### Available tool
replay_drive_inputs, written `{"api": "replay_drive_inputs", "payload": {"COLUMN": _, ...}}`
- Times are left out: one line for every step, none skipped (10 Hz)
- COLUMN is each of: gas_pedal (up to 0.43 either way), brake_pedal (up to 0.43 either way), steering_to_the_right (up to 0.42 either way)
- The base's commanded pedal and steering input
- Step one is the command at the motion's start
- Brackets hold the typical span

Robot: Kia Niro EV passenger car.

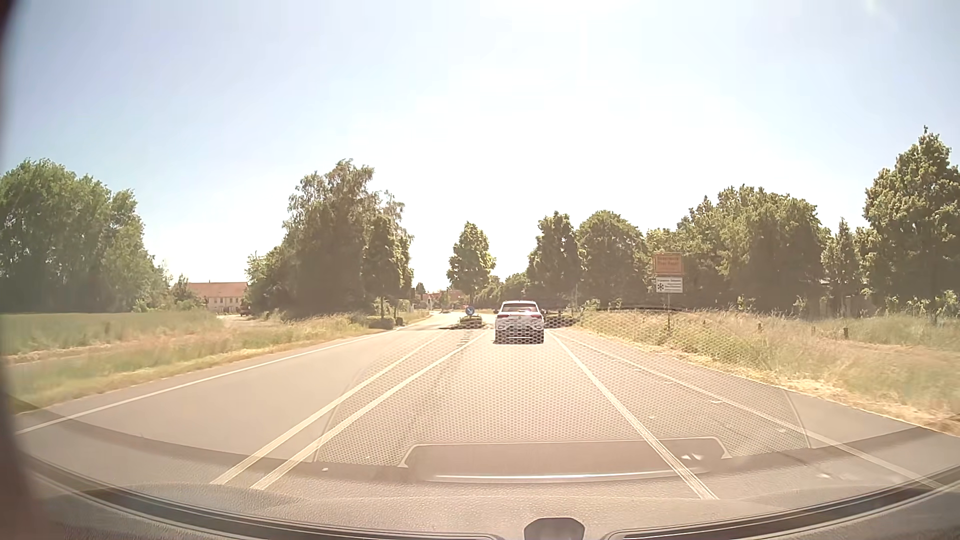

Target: Follow the waypoints while adhering to traffic rules and regulations

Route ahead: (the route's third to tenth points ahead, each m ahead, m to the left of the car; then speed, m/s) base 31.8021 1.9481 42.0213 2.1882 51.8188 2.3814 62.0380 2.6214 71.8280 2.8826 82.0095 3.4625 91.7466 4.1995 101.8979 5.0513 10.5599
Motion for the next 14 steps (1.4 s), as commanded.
{"api": "replay_drive_inputs", "payload": {"gas_pedal": 0.020, "brake_pedal": 0.030, "steering_to_the_right": 0.012}}
{"api": "replay_drive_inputs", "payload": {"gas_pedal": 0.020, "brake_pedal": 0.030, "steering_to_the_right": 0.012}}
{"api": "replay_drive_inputs", "payload": {"gas_pedal": 0.020, "brake_pedal": 0.030, "steering_to_the_right": 0.012}}
{"api": "replay_drive_inputs", "payload": {"gas_pedal": 0.020, "brake_pedal": 0.024, "steering_to_the_right": 0.011}}
{"api": "replay_drive_inputs", "payload": {"gas_pedal": 0.028, "brake_pedal": 0.024, "steering_to_the_right": 0.011}}
{"api": "replay_drive_inputs", "payload": {"gas_pedal": 0.028, "brake_pedal": 0.030, "steering_to_the_right": 0.010}}
{"api": "replay_drive_inputs", "payload": {"gas_pedal": 0.028, "brake_pedal": 0.024, "steering_to_the_right": 0.008}}
{"api": "replay_drive_inputs", "payload": {"gas_pedal": 0.028, "brake_pedal": 0.024, "steering_to_the_right": 0.008}}
{"api": "replay_drive_inputs", "payload": {"gas_pedal": 0.028, "brake_pedal": 0.030, "steering_to_the_right": 0.008}}
{"api": "replay_drive_inputs", "payload": {"gas_pedal": 0.028, "brake_pedal": 0.030, "steering_to_the_right": 0.007}}
{"api": "replay_drive_inputs", "payload": {"gas_pedal": 0.028, "brake_pedal": 0.030, "steering_to_the_right": 0.007}}
{"api": "replay_drive_inputs", "payload": {"gas_pedal": 0.028, "brake_pedal": 0.030, "steering_to_the_right": 0.005}}
{"api": "replay_drive_inputs", "payload": {"gas_pedal": 0.028, "brake_pedal": 0.030, "steering_to_the_right": 0.003}}
{"api": "replay_drive_inputs", "payload": {"gas_pedal": 0.028, "brake_pedal": 0.030, "steering_to_the_right": 0.000}}
